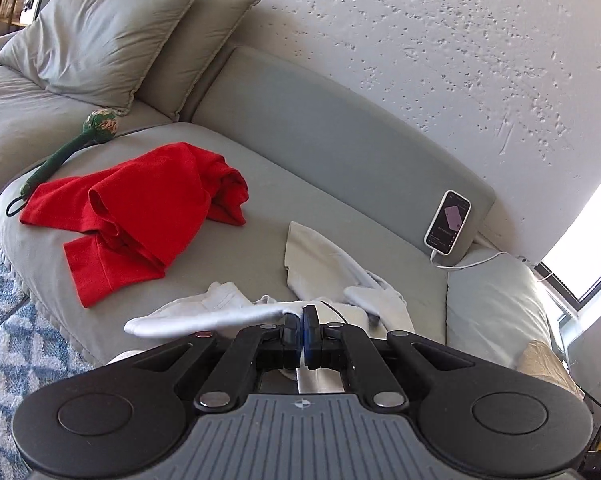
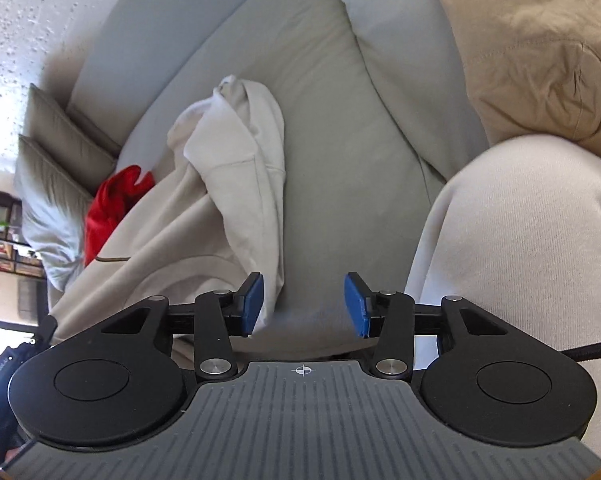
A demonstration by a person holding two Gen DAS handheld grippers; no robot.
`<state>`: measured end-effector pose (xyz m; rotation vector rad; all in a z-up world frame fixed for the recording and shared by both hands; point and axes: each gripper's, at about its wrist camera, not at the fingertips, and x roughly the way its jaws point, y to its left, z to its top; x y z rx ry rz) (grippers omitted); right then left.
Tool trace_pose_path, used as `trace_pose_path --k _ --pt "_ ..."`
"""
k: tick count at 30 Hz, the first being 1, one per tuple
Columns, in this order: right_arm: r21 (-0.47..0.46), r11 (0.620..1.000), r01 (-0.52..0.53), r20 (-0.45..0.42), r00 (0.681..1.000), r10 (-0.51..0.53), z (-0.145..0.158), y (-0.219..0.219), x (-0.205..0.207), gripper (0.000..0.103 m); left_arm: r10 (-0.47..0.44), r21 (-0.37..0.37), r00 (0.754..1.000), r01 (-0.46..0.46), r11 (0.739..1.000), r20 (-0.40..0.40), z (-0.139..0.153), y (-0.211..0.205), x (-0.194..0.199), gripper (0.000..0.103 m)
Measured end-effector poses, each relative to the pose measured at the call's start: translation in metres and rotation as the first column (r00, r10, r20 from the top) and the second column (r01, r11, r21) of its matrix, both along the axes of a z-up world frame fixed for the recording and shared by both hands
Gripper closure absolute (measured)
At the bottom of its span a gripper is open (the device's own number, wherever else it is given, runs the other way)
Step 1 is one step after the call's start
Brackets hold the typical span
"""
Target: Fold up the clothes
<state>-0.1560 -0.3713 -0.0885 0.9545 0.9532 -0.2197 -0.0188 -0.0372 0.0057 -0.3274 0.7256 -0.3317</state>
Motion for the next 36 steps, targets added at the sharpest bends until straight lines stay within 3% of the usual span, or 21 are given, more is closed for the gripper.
trace_pose_path --k 7,12,17,18,19,20,23,27,29,31,33,36 --pt "-0.248 0.957 -0.150 0.081 0.981 0.175 0.017 0.028 0.054 0.056 0.004 -0.042 1.000 -0.005 0.999 -0.016 -0.011 0.006 0.000 0.102" --pt "-0.254 0.954 -0.156 0.014 0.986 0.165 -0.003 0.030 0.098 0.056 0.016 -0.066 0.999 -0.018 0.998 -0.034 -0.015 0.013 0.002 0.102" --pt "-0.275 0.951 -0.139 0.042 0.987 0.157 -0.015 0.028 0.118 0.056 0.023 -0.075 0.998 -0.027 0.997 -0.054 -0.021 0.017 0.005 0.102" --pt "-0.273 0.949 -0.155 0.047 0.984 0.174 -0.017 0.029 0.120 0.061 0.024 -0.077 0.998 -0.028 0.997 -0.057 -0.021 0.018 0.006 0.102" --pt "-0.274 0.947 -0.169 0.052 0.980 0.190 -0.018 0.030 0.122 0.089 0.025 -0.078 0.998 -0.029 0.996 -0.057 -0.022 0.018 0.006 0.102" --pt "-0.286 0.943 -0.170 0.059 0.979 0.195 -0.015 0.031 0.121 0.098 0.028 -0.079 0.998 -0.033 0.996 -0.059 -0.022 0.019 0.006 0.102" --pt "-0.309 0.939 -0.149 0.094 0.978 0.186 -0.002 0.030 0.115 0.099 0.045 -0.103 0.996 -0.053 0.993 -0.081 -0.023 0.026 0.010 0.102" --pt "-0.219 0.974 0.061 0.245 0.970 -0.006 0.044 -0.005 0.090 0.099 0.072 -0.171 0.996 -0.080 0.982 -0.053 -0.006 0.036 0.022 0.103" --pt "-0.160 0.971 0.179 0.341 0.933 -0.116 0.075 -0.029 0.072 0.100 0.090 -0.243 0.996 -0.087 0.966 0.003 0.015 0.040 0.025 0.103" --pt "-0.110 0.951 0.289 0.440 0.872 -0.214 0.112 -0.047 0.048 0.101 0.108 -0.318 0.992 -0.081 0.945 0.069 0.038 0.043 0.025 0.103" --pt "-0.055 0.940 0.338 0.545 0.798 -0.255 0.144 -0.055 0.022 0.101 0.119 -0.393 0.981 -0.048 0.918 0.156 0.063 0.045 0.019 0.103" --pt "-0.026 0.929 0.370 0.672 0.694 -0.258 0.182 -0.051 -0.014 0.101 0.127 -0.473 0.943 0.036 0.880 0.309 0.105 0.049 0.001 0.103"
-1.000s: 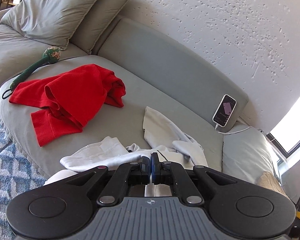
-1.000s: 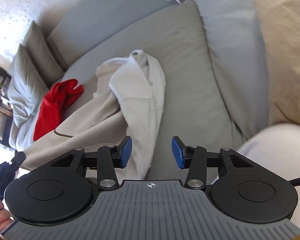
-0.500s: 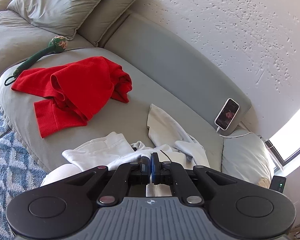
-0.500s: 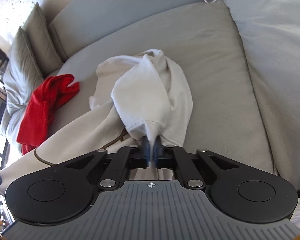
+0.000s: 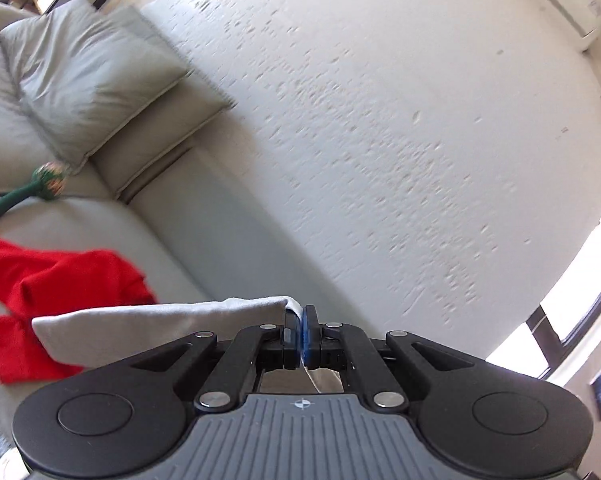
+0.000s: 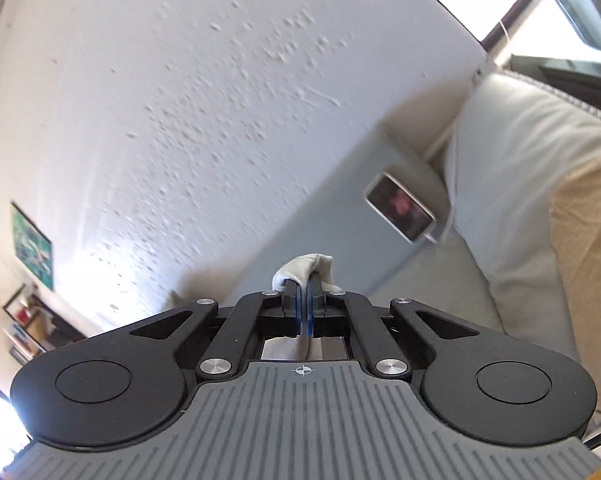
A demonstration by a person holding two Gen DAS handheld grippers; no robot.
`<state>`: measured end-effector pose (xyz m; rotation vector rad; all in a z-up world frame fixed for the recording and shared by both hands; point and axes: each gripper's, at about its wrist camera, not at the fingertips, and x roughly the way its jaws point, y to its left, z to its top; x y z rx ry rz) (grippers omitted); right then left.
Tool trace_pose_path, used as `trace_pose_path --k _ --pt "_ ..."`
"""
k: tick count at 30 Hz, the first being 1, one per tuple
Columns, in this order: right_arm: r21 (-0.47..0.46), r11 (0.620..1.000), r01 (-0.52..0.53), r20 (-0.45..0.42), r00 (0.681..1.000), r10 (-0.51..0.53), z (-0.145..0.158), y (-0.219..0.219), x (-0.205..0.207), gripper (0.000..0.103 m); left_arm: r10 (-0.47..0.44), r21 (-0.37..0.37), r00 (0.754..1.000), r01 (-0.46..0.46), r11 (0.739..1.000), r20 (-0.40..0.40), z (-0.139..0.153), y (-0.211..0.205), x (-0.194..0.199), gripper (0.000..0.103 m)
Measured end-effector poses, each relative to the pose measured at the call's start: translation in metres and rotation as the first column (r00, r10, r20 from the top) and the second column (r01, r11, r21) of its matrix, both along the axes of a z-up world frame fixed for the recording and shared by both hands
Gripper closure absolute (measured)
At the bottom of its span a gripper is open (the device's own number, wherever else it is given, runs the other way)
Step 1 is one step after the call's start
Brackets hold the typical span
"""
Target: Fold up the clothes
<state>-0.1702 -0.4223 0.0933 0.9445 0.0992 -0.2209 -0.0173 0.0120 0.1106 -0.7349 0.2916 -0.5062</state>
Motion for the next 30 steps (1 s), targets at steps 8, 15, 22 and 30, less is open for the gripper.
trace_pose_path --k 8,15,22,30 --pt "-0.094 0.995 -0.031 0.350 0.935 0.062 0.093 0.028 -0.077 0.101 0.052 -0.106 0.881 -0.002 0.994 0.470 0.115 0.012 -0.052 0.103" --pt "-0.196 0.980 -0.036 0.192 0.979 0.074 0.132 0.022 -0.036 0.100 -0.020 0.045 0.967 0.009 0.999 0.254 0.113 -0.018 0.023 0.103" --pt "-0.069 0.996 -0.063 -0.179 0.983 0.050 0.044 -0.018 0.109 0.100 -0.024 0.176 0.997 0.037 0.984 -0.074 0.041 -0.057 0.154 0.103" --pt "-0.381 0.923 0.049 0.098 0.995 -0.013 0.172 -0.008 0.098 0.100 -0.026 0.056 0.955 0.010 0.998 0.294 0.132 -0.040 0.121 0.103"
